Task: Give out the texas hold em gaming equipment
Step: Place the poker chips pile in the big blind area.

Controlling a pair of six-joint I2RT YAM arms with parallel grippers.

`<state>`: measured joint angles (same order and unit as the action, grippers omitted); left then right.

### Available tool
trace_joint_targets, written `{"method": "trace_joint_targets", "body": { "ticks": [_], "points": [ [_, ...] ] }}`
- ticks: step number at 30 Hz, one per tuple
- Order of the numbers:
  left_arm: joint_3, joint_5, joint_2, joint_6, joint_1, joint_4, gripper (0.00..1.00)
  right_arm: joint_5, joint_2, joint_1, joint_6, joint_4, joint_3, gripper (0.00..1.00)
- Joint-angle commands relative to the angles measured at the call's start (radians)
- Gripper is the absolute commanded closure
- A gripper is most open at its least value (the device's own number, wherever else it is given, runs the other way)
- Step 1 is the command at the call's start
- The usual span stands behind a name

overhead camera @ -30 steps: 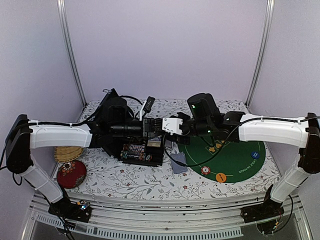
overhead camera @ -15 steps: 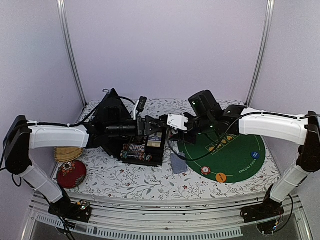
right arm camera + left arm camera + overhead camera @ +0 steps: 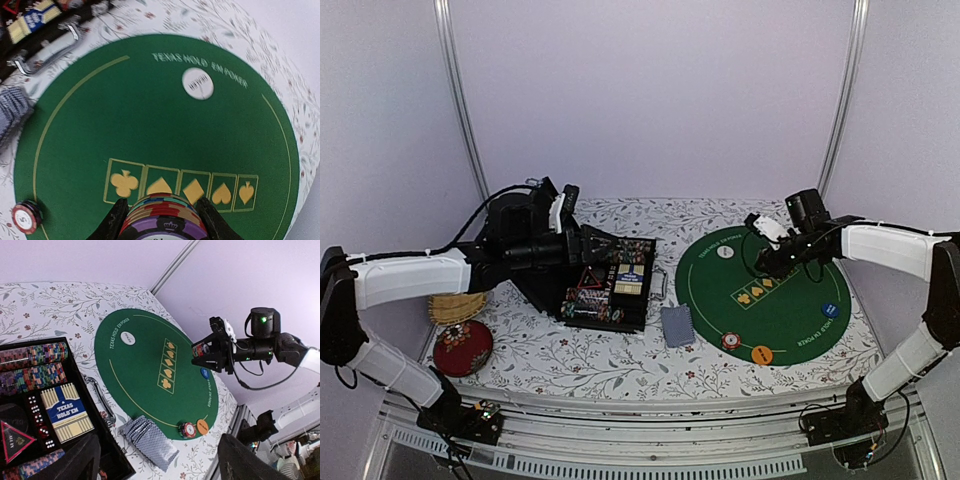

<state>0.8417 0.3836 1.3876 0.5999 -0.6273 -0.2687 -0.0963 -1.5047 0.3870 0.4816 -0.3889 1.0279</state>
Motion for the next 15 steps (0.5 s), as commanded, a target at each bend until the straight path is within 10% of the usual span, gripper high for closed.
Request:
{"method": "trace_joint_targets", "body": {
  "ticks": [1,15],
  "points": [
    [0.018,-0.016,-0.013,-0.105,0.022,0.096,0.16,0.034,0.039,-0.13,-0.096,0.045,-0.04,0.97],
    [0.012,-0.016,-0.006,-0.213,0.07,0.127,0.14,-0.084,0.11,-0.201,0.076,-0.024,-0.16,0.98]
  ]
}}
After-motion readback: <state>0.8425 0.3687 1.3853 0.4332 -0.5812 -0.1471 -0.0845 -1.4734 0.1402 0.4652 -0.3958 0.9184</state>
